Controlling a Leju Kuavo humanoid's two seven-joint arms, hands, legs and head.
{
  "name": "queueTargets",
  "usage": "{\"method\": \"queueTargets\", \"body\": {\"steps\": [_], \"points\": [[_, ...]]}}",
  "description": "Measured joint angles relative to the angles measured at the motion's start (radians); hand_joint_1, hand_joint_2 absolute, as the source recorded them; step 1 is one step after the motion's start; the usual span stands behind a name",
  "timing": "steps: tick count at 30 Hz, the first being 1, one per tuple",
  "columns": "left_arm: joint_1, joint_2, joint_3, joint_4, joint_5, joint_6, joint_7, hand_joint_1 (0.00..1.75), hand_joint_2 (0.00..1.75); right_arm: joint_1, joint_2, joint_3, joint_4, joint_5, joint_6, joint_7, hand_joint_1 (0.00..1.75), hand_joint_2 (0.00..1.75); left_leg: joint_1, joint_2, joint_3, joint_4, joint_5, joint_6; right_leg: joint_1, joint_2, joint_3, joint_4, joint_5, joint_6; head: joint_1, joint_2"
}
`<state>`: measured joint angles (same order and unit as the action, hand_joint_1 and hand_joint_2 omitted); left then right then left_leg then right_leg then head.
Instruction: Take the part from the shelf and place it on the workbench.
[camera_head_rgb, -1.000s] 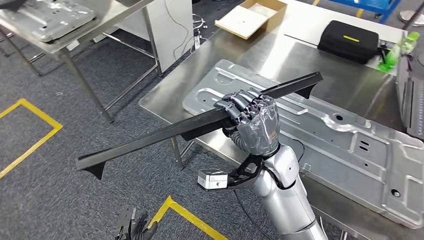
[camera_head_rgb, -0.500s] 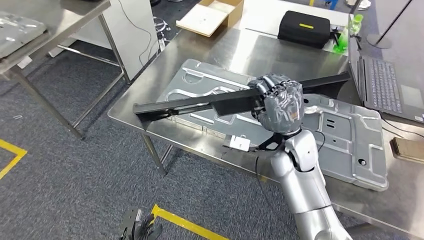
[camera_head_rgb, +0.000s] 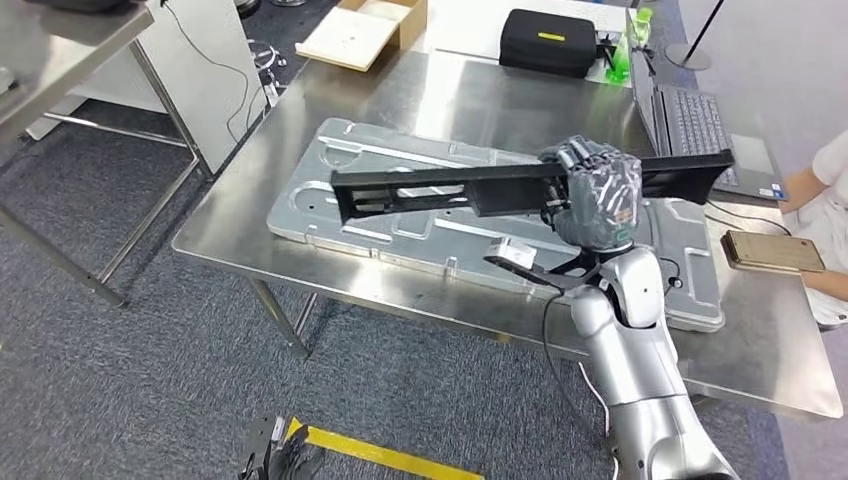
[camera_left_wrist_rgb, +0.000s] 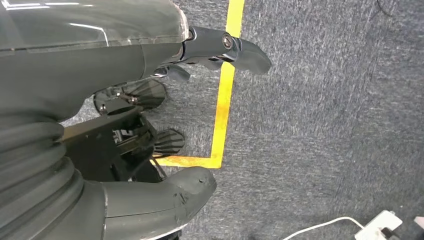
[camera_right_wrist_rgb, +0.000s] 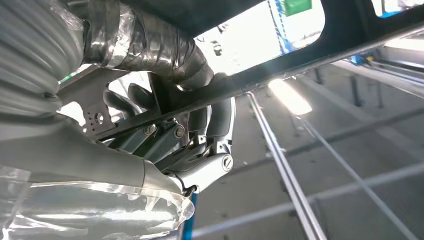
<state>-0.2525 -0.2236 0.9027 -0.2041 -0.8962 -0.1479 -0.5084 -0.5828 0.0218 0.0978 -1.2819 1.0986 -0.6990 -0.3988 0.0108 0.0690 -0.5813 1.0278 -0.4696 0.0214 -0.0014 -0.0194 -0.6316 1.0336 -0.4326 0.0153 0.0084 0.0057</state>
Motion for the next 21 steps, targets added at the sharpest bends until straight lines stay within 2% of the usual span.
{"method": "queueTargets", "body": {"steps": [1, 3, 5, 7, 8, 9, 10, 11, 13, 14, 16, 18, 19, 21], "points": [[0.0, 0.0, -0.002, 0.0, 0.001, 0.0, 0.0, 0.0, 1.75, -0.004, -0.007, -0.005, 0.014, -0.005, 0.0, 0.001, 1.75, 1.75, -0.001, 0.002, 0.002, -0.002, 0.0, -0.006, -0.002, 0.002, 0.001, -0.003, 0.001, -0.005, 0.0, 0.0], [0.0, 0.0, -0.006, 0.0, 0.002, -0.001, 0.0, 0.0, 1.75, -0.012, -0.018, -0.015, 0.04, -0.013, 0.0, 0.0, 1.75, 1.75, 0.0, -0.013, -0.004, 0.014, -0.017, -0.015, -0.009, 0.004, 0.006, -0.013, 0.006, -0.017, 0.0, 0.0], [0.001, 0.001, -0.008, 0.0, 0.004, -0.001, 0.0, 0.0, 1.75, -0.025, -0.024, -0.022, 0.065, -0.018, 0.0, -0.001, 1.75, 1.75, 0.002, -0.041, -0.045, 0.106, -0.07, -0.021, -0.013, 0.007, 0.01, -0.019, 0.008, -0.027, -0.001, 0.0], [0.006, 0.002, -0.01, 0.0, 0.006, -0.001, 0.0, 0.0, 1.75, -0.033, -0.027, -0.028, 0.092, -0.02, 0.0, 0.003, 1.75, 1.75, 0.002, -0.057, -0.11, 0.24, -0.125, -0.024, -0.012, 0.015, 0.009, -0.018, 0.007, -0.033, -0.001, 0.0], [0.008, 0.002, -0.011, 0.0, 0.006, -0.001, 0.0, 0.0, 1.75, -0.034, -0.03, -0.031, 0.105, -0.019, 0.0, 0.008, 1.75, 1.75, 0.002, -0.059, -0.131, 0.279, -0.131, -0.024, -0.011, 0.02, 0.009, -0.016, 0.006, -0.033, -0.001, 0.0], [0.009, 0.002, -0.012, 0.0, 0.006, -0.001, 0.0, 0.0, 1.75, -0.036, -0.034, -0.034, 0.119, -0.019, 0.0, 0.014, 1.75, 1.75, 0.002, -0.06, -0.135, 0.281, -0.116, -0.023, -0.011, 0.025, 0.009, -0.014, 0.005, -0.033, -0.001, 0.0], [0.009, 0.002, -0.014, 0.0, 0.006, -0.001, 0.0, 0.0, 1.75, -0.04, -0.04, -0.036, 0.135, -0.021, 0.0, 0.021, 1.75, 1.75, 0.002, -0.06, -0.12, 0.241, -0.083, -0.021, -0.01, 0.03, 0.009, -0.01, 0.003, -0.033, -0.001, 0.0], [0.009, 0.003, -0.016, 0.0, 0.006, -0.001, -0.001, 0.0, 1.75, -0.049, -0.047, -0.038, 0.154, -0.026, 0.0, 0.028, 1.75, 1.75, 0.002, -0.062, -0.092, 0.174, -0.041, -0.016, -0.01, 0.034, 0.009, -0.006, 0.0, -0.031, -0.001, 0.0], [0.007, 0.004, -0.021, 0.0, 0.006, -0.003, -0.003, 0.0, 1.75, -0.078, -0.068, -0.041, 0.207, -0.055, 0.001, 0.039, 1.75, 1.75, -0.001, -0.067, -0.039, 0.053, 0.011, -0.007, -0.007, 0.041, 0.005, 0.003, -0.005, -0.024, -0.001, 0.0], [0.007, 0.005, -0.024, 0.0, 0.007, -0.004, -0.005, 0.0, 1.75, -0.096, -0.082, -0.042, 0.24, -0.079, 0.003, 0.042, 1.75, 1.75, -0.002, -0.069, -0.028, 0.024, 0.017, -0.004, -0.006, 0.042, 0.002, 0.006, -0.005, -0.02, -0.001, 0.0], [0.008, 0.006, -0.029, 0.0, 0.01, -0.006, -0.007, 0.0, 1.75, -0.127, -0.112, -0.043, 0.307, -0.141, 0.021, 0.043, 1.75, 1.75, -0.004, -0.071, -0.026, 0.011, 0.016, 0.002, -0.006, 0.043, -0.002, 0.005, -0.002, -0.009, 0.0, 0.0], [0.009, 0.007, -0.031, 0.0, 0.013, -0.008, -0.009, 0.0, 1.75, -0.151, -0.142, -0.043, 0.362, -0.204, 0.056, 0.037, 1.75, 1.75, -0.001, -0.07, -0.023, 0.003, 0.023, 0.013, -0.009, 0.039, -0.005, 0.012, -0.01, 0.002, 0.0, 0.0], [0.009, 0.007, -0.032, 0.0, 0.015, -0.01, -0.01, 0.0, 1.75, -0.163, -0.155, -0.044, 0.386, -0.231, 0.076, 0.031, 1.75, 1.75, 0.001, -0.07, -0.022, -0.002, 0.026, 0.019, -0.011, 0.036, -0.016, 0.037, -0.027, 0.008, 0.0, 0.0], [0.009, 0.008, -0.035, 0.0, 0.016, -0.014, -0.011, 0.0, 1.75, -0.182, -0.179, -0.045, 0.433, -0.269, 0.113, 0.018, 1.75, 1.75, 0.002, -0.068, -0.021, -0.006, 0.029, 0.025, -0.013, 0.03, -0.065, 0.144, -0.084, 0.017, 0.0, 0.0]]}}
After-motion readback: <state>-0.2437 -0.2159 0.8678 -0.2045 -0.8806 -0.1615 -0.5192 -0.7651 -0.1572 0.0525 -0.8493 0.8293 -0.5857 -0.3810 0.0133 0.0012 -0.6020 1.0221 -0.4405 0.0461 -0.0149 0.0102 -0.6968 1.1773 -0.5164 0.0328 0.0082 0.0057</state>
